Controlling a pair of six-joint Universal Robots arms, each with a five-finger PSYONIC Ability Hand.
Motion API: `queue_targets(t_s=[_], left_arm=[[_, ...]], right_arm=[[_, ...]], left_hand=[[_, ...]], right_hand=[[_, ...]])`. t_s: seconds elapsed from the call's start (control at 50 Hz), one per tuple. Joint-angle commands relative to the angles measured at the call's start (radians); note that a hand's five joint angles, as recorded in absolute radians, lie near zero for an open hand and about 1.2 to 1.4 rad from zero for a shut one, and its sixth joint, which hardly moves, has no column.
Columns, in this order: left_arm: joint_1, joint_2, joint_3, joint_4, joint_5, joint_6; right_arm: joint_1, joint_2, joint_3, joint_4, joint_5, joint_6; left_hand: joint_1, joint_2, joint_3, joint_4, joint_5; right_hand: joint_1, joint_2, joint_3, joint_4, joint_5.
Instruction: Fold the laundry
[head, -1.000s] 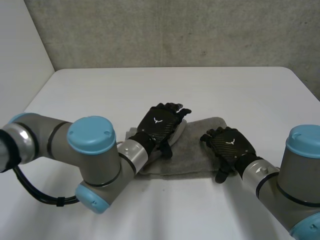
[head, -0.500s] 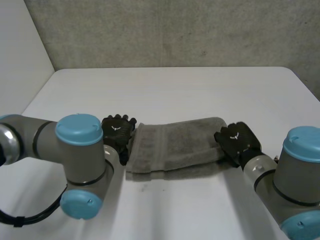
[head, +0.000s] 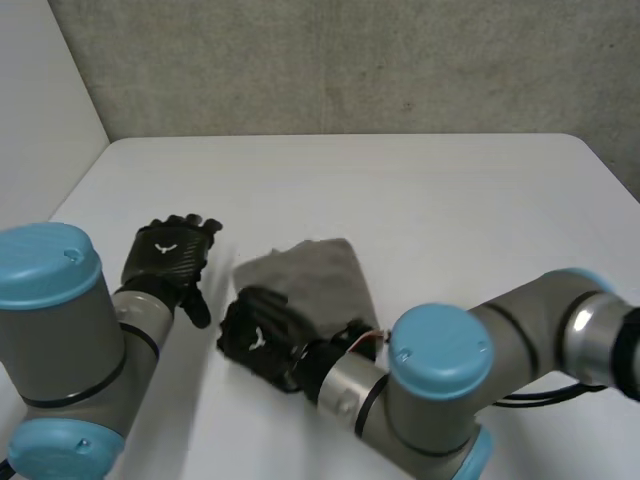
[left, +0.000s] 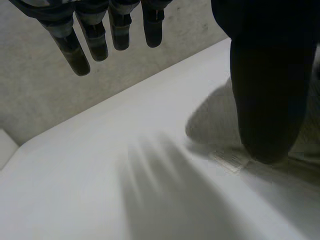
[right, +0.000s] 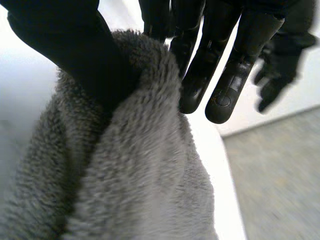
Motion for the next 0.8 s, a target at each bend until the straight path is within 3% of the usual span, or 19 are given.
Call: queue_targets(t_s=[0.02, 0.04, 0.06, 0.1, 0.12, 0.16, 0.22, 0.26, 0.36, 0.44, 0.56, 0.7, 0.8], left_arm=[[0.015, -0.001, 0.016, 0.007, 0.012, 0.001], [0.013, -0.001, 0.025, 0.016, 0.025, 0.001], [0.013, -0.001, 0.025, 0.016, 0.025, 0.001], [0.003, 0.001, 0.053, 0.040, 0.052, -0.005], [0.003, 0.001, 0.053, 0.041, 0.052, -0.005], [-0.002, -0.001, 0.067, 0.048, 0.065, -0.014], [-0.027, 0.001, 0.103, 0.051, 0.085, -0.059], [-0.071, -0.005, 0.148, 0.048, 0.089, -0.126], [-0.112, -0.028, 0.186, 0.041, 0.091, -0.200], [-0.132, -0.082, 0.206, 0.036, 0.091, -0.207], [-0.140, -0.209, 0.226, -0.024, 0.086, -0.204], [-0.135, -0.286, 0.217, -0.088, 0.082, -0.200], [-0.117, -0.311, 0.211, -0.102, 0.082, -0.131]], right_arm=[[-0.003, 0.002, -0.028, 0.020, 0.062, 0.052], [-0.005, -0.030, -0.025, 0.023, 0.125, 0.100], [-0.005, -0.030, -0.025, 0.023, 0.126, 0.100], [-0.017, -0.116, -0.010, 0.041, 0.246, 0.256], [-0.017, -0.116, -0.010, 0.041, 0.247, 0.257], [-0.035, -0.215, 0.010, 0.078, 0.319, 0.481], [-0.048, -0.265, 0.013, 0.116, 0.324, 0.608], [-0.102, -0.326, 0.004, 0.235, 0.313, 0.806], [-0.219, -0.345, -0.045, 0.409, 0.282, 0.993], [-0.256, -0.320, -0.094, 0.483, 0.236, 1.030], [-0.271, -0.143, -0.212, 0.529, 0.172, 1.022], [-0.268, 0.022, -0.297, 0.529, 0.178, 0.938], [-0.261, 0.097, -0.334, 0.537, 0.210, 0.785]], left_hand=[[-0.002, 0.002, 0.003, 0.001, -0.022], [-0.002, 0.002, 0.003, 0.001, -0.022], [-0.002, 0.002, 0.003, 0.001, -0.022], [-0.002, 0.002, 0.003, 0.001, -0.022], [-0.002, 0.002, 0.003, 0.001, -0.022], [-0.002, 0.002, 0.003, 0.001, -0.022], [-0.002, 0.002, 0.003, 0.001, -0.022], [0.004, 0.008, 0.009, 0.007, -0.016], [0.021, 0.026, 0.026, 0.024, 0.001], [0.024, 0.029, 0.029, 0.027, 0.004], [0.027, 0.032, 0.032, 0.030, 0.007], [0.019, 0.023, 0.023, 0.021, -0.002], [0.019, 0.023, 0.023, 0.021, -0.002]], right_hand=[[-0.437, -0.679, -0.690, -0.695, -0.670], [-0.757, -1.000, -1.010, -1.015, -0.990], [-0.757, -1.000, -1.010, -1.015, -0.990], [-0.757, -1.000, -1.010, -1.015, -0.990], [-0.757, -1.000, -1.010, -1.015, -0.990], [-0.757, -1.000, -1.010, -1.015, -0.990], [-0.757, -1.000, -1.010, -1.015, -0.990], [-0.757, -1.000, -1.010, -1.015, -0.990], [-0.757, -1.000, -1.010, -1.015, -0.990], [-0.757, -1.000, -1.010, -1.015, -0.990], [-0.757, -1.000, -1.010, -1.015, -0.990], [-0.757, -1.000, -1.010, -1.015, -0.990], [-0.757, -1.000, -1.010, -1.015, -0.990]])
